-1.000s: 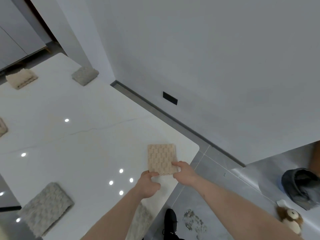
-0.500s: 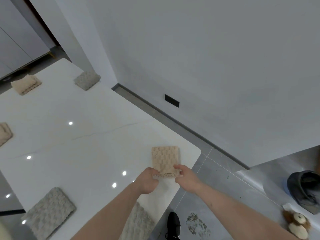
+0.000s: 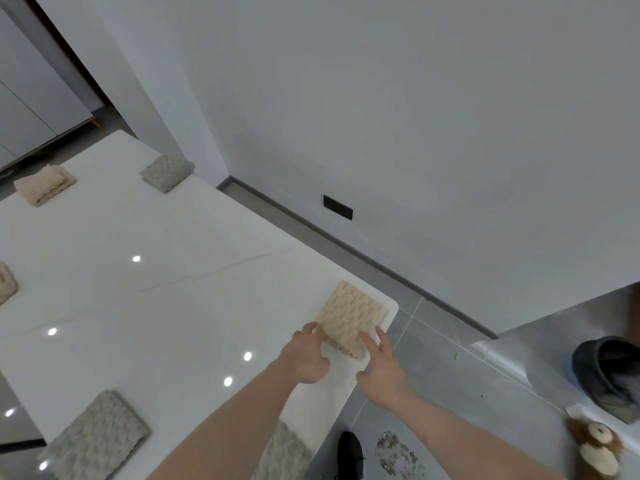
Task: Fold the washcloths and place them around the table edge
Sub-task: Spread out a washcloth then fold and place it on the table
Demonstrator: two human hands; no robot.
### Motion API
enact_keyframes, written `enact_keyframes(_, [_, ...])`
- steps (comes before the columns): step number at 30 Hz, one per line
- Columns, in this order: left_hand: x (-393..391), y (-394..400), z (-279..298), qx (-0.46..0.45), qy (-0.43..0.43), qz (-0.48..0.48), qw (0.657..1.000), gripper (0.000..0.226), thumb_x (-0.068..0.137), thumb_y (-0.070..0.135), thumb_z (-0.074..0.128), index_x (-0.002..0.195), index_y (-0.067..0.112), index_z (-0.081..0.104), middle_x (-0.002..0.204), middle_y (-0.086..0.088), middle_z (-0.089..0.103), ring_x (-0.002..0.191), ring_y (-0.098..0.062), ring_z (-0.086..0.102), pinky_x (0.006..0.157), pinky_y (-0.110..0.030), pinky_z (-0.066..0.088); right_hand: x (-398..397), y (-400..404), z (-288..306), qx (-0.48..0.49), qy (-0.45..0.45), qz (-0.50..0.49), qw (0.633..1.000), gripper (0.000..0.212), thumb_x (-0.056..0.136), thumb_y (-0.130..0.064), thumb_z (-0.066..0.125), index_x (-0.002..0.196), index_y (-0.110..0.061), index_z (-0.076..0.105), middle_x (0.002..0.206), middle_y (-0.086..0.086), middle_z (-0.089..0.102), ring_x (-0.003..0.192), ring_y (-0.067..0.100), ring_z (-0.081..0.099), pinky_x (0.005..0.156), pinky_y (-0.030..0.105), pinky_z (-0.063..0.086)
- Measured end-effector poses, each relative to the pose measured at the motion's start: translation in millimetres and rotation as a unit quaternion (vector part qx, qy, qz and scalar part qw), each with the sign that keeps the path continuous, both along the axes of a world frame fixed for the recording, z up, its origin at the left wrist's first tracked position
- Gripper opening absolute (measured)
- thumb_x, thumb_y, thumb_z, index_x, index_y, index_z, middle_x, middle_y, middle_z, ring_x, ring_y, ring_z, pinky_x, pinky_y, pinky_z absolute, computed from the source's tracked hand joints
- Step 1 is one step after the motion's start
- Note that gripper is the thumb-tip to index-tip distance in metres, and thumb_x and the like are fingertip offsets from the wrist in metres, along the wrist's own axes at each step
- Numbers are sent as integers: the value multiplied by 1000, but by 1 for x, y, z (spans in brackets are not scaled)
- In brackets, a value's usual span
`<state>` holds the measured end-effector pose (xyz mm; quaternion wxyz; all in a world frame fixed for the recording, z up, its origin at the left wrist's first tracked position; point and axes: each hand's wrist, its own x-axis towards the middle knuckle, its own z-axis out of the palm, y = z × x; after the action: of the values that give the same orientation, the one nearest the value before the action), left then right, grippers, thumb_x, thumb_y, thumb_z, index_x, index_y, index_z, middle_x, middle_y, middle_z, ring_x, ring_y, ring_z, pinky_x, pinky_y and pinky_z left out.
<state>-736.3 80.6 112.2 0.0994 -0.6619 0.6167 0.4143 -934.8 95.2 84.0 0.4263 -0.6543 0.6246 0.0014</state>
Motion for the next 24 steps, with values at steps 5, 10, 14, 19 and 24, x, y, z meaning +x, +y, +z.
enact_keyframes(5, [1,1,-8,35,-22,-58,997,73,89,21,49,158,29,27,169,7,-2,147,-27,27,113,-40,37,6,-20,-1,-14,68,103,992,74,87,-16,52,156,-26,26,165,-7,-16,154,19,0,114,36,37])
enact_keyframes(10, [6,-2,-15,39,-80,-123,988,85,86,16,52,161,26,15,168,11,-19,156,-21,5,120,-46,25,15,-29,-8,34,99,133,986,79,88,-15,50,159,-20,15,164,0,-23,154,19,-9,120,34,27])
enact_keyframes(14, [1,-15,-15,52,-70,-113,990,84,88,17,51,162,23,11,169,9,-13,156,-22,4,123,-47,20,17,-29,-14,54,108,146,982,88,87,-13,48,160,-21,1,161,1,-31,153,19,-12,120,34,28])
enact_keyframes(19, [-6,-30,-18,56,-87,-111,988,80,90,20,48,161,19,13,170,8,-9,156,-23,1,123,-48,21,18,-36,-17,59,121,160,978,92,87,-13,49,159,-23,-6,160,0,-35,153,19,-14,117,35,34])
enact_keyframes(24, [-9,-40,-20,62,-94,-101,989,81,88,17,50,160,20,13,170,9,-5,155,-24,7,121,-48,24,22,-39,-16,54,133,164,976,95,83,-10,47,159,-24,-8,159,0,-36,152,17,-17,115,36,36])
